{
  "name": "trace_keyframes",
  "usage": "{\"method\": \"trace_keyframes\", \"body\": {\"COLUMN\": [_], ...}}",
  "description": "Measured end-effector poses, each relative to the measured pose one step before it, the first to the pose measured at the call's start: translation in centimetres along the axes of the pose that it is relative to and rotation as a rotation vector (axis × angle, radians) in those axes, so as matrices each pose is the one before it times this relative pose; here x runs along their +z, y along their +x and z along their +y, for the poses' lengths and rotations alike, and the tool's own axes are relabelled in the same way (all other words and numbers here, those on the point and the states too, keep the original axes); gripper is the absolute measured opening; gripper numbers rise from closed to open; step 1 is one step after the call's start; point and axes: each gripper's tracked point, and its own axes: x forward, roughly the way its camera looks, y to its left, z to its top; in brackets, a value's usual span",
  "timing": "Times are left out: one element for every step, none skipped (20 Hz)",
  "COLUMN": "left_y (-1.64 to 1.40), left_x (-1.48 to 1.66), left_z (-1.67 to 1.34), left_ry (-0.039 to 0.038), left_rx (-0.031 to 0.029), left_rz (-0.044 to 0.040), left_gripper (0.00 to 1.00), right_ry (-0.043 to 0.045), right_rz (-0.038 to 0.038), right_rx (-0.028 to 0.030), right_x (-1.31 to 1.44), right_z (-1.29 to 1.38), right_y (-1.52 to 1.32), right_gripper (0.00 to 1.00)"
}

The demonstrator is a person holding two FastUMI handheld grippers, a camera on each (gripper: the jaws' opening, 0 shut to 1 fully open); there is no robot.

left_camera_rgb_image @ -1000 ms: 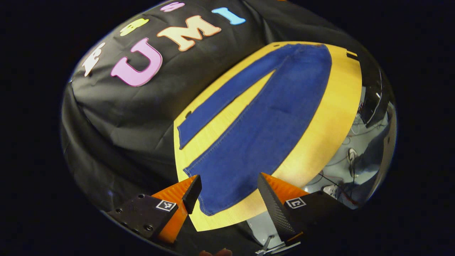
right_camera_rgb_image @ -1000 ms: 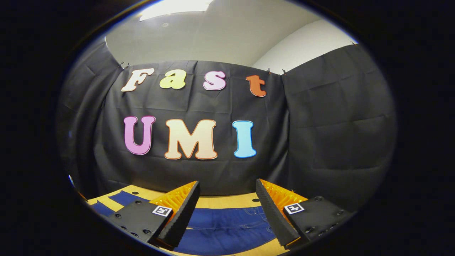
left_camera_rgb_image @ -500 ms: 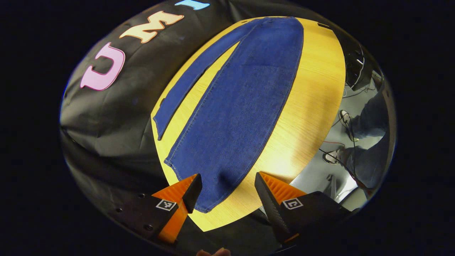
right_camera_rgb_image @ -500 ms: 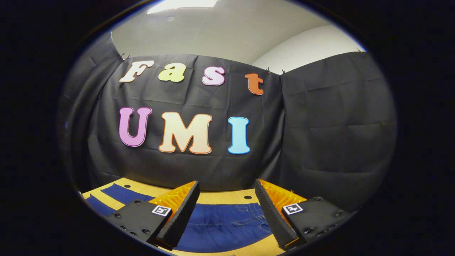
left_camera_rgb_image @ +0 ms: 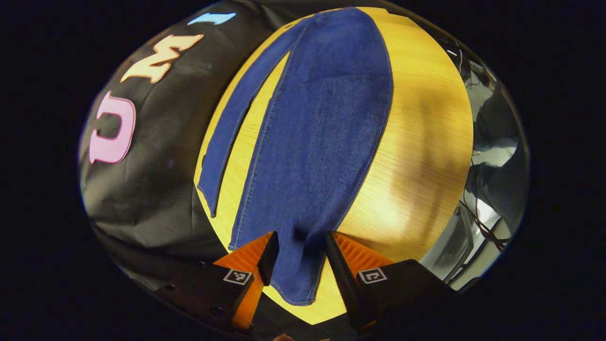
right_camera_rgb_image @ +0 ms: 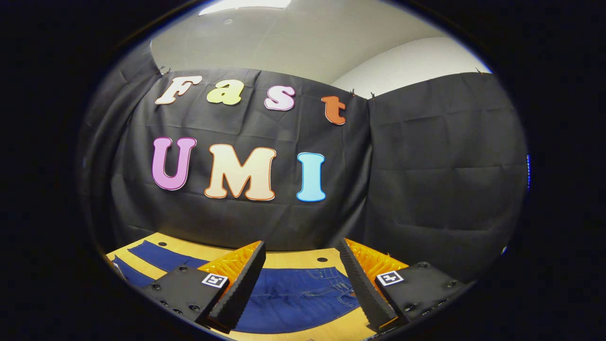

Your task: Grasp the waist and the cuffs of the jeans and fold them to make the two legs overlap; first hold the waist and fold one-third of the jeans toward the cuffs, then hold the cuffs and fold the remaining one-third in the same direction to finish folding.

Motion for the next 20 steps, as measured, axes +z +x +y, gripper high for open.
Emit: {"method": "trace_keyframes", "body": {"left_y": [0.165,0.110,0.162,-0.127,-0.004,-0.216,-0.029,0.102,-0.004,0.071,0.016,0.000,0.023,0.090,-0.007,-0.053,-0.056,-0.068,0.036,-0.038], "left_x": [0.040,-0.019,-0.058,-0.011,0.025,0.106,-0.112,-0.097,0.121,-0.024,0.023,-0.023,0.098,-0.100,0.010,-0.087,0.057,0.022,0.003,-0.001], "left_z": [-0.160,-0.616,-0.617,-0.479,-0.145,0.146,0.009,-0.114,0.015,-0.029,0.021,-0.033,-0.042,0.000,0.066,-0.033,0.017,0.016,-0.025,-0.030], "left_ry": [0.00106,-0.01137,-0.02869,-0.02495,-0.01196,0.00688,0.00897,0.01245,0.00992,0.00850,0.00096,-0.00442,-0.00874,-0.01625,-0.00575,-0.00640,0.00561,0.00578,-0.00169,-0.00714], "left_rx": [-0.02680,-0.05217,-0.04163,-0.03050,-0.01247,0.00401,0.00107,0.00878,0.01000,0.00883,0.00494,-0.00071,-0.00656,-0.00365,0.00062,0.00467,0.00591,0.00663,0.00487,0.00332], "left_rz": [0.01715,0.01437,0.00942,0.00915,0.00300,0.00645,0.00407,-0.00062,0.00409,0.00463,0.00311,-0.00192,0.00305,0.00745,0.00999,0.01537,0.00735,0.00697,0.00689,0.00547], "left_gripper": [0.63,0.54,0.49,0.34,0.18,0.12,0.10,0.07,0.04,0.01,0.00,0.00,0.00,0.00,0.00,0.00,0.00,0.00,0.00,0.00], "right_ry": [0.00032,0.00083,0.00121,0.00120,-0.00294,-0.01077,-0.01957,-0.02475,-0.02651,-0.02707,-0.02997,-0.03557,-0.04275,-0.04485,-0.04275,-0.04111,-0.03559,-0.02901,-0.02732,-0.02662], "right_rz": [0.00010,0.00007,0.00183,0.00218,0.00266,0.00342,0.00335,0.00581,0.01310,0.02123,0.02664,0.02783,0.02929,0.03685,0.03834,0.04094,0.03715,0.03261,0.03450,0.03651], "right_rx": [-0.00702,-0.00746,-0.00793,-0.00645,-0.00511,-0.00346,-0.00244,0.00106,0.00903,0.01437,0.01838,0.01843,0.01652,0.01704,0.02255,0.02135,0.01941,0.02192,0.02498,0.03202], "right_x": [0.050,-0.078,-0.041,-0.113,-0.104,-0.348,-0.182,-0.411,-0.559,-0.930,-1.099,-1.492,-1.560,-1.811,-1.858,-2.041,-1.843,-1.997,-1.698,-1.564], "right_z": [-0.276,-0.298,-0.359,-0.353,-0.335,-0.444,-0.564,-0.645,-0.619,-0.580,-0.656,-0.859,-0.743,-0.744,-0.369,-0.132,-0.020,0.097,0.309,0.485], "right_y": [0.000,-0.107,0.006,-0.001,0.055,0.110,0.254,0.312,0.368,0.511,0.589,0.538,0.700,0.803,0.874,0.854,0.875,0.543,0.765,0.710], "right_gripper": [0.99,0.99,0.99,0.99,0.98,0.99,0.99,0.98,0.99,0.99,0.98,0.98,0.98,0.99,0.99,0.98,0.98,0.99,0.99,0.98]}}
